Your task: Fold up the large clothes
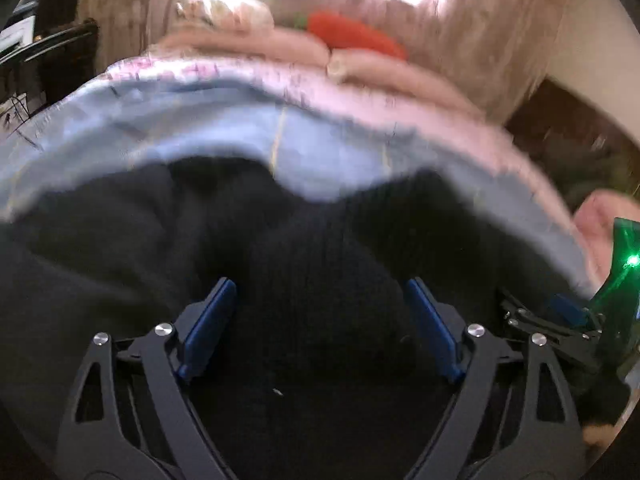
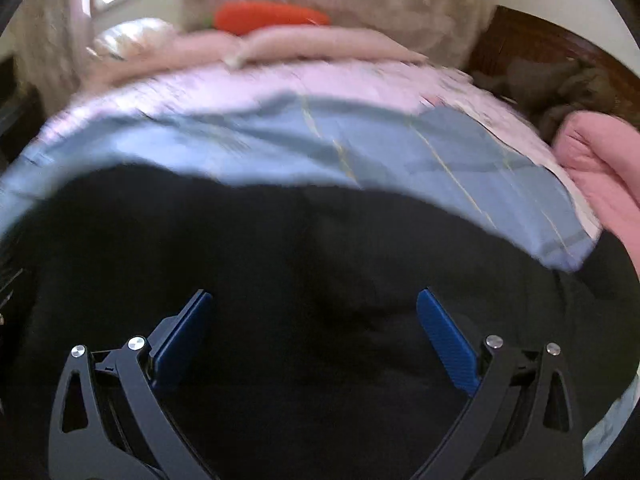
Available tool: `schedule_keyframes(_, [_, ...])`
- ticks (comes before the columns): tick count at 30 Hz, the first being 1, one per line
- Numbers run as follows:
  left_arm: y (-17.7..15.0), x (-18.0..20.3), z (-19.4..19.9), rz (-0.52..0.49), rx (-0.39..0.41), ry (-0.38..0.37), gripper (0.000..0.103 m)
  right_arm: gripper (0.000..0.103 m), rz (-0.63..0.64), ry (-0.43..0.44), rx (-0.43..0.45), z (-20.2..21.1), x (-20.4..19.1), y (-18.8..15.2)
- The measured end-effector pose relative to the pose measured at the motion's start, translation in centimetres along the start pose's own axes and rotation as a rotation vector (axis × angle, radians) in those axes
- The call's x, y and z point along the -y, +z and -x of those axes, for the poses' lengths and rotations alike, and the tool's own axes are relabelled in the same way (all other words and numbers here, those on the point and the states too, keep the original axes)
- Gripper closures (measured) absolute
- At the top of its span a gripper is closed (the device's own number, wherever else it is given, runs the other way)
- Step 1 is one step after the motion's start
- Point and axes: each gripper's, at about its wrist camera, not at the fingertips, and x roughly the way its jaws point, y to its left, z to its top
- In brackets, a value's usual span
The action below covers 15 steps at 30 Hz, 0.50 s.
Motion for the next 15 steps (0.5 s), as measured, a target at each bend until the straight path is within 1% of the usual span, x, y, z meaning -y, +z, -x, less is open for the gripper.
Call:
schedule_keyframes(1, [-0.6,0.7,0.0,-0.037,0.016,0.030,0.010,0.001,-0.016,0.008,0.020,0.0,0.3,-0.7])
schedule_keyframes(2, [-1.3,0.8,0.4,-0.059,0.019,0.041,0.005,0.001,-0.033,0.006,0.039,0.3,0.6,-1.1])
schedule_keyframes(3, [-1.6,1.2,0.0,-0.087,0.007,0.062,0.003,0.001,-0.034,-0.003,0.047,0.4,0.6,-1.3])
schedule_keyframes(6, [-2.0,2.4,-1.1,-0.149,-0.033,0.149,0.002,0.001,-0.003,-0.049,0.043,-0.1,-0.2,-1.4])
schedule_keyframes(8, [-2.2,2.9,-1.8,-0.163,-0.040,0.179,0.002,0.001,0.007,-0.065,0.042,-0.3,-0.4,-1.6])
schedule_keyframes(10, [-2.3,2.5,-1.6,-0.161,-0.044,0.179,0.002,0.001,0.008,-0.067,0.040,-0.3,-0.5,-1.6])
schedule_keyframes(13, [-2.1,2.9,-1.7,-0.160,-0.054,0.175,0.002,0.001,0.016,-0.085,0.048,0.2,-0.8,-1.6])
schedule_keyframes(14, [-1.7,3.2,-1.6,-0.161,-0.067,0.174,0.002,0.001,0.013,-0.085,0.040,0.6,-0.7,-1.5])
schedule_keyframes(15, [-1.8,3.2,-0.6,-0.160,-0.089,0.172,0.002,0.001,0.008,-0.086,0.021,1.2,-0.6,-1.5])
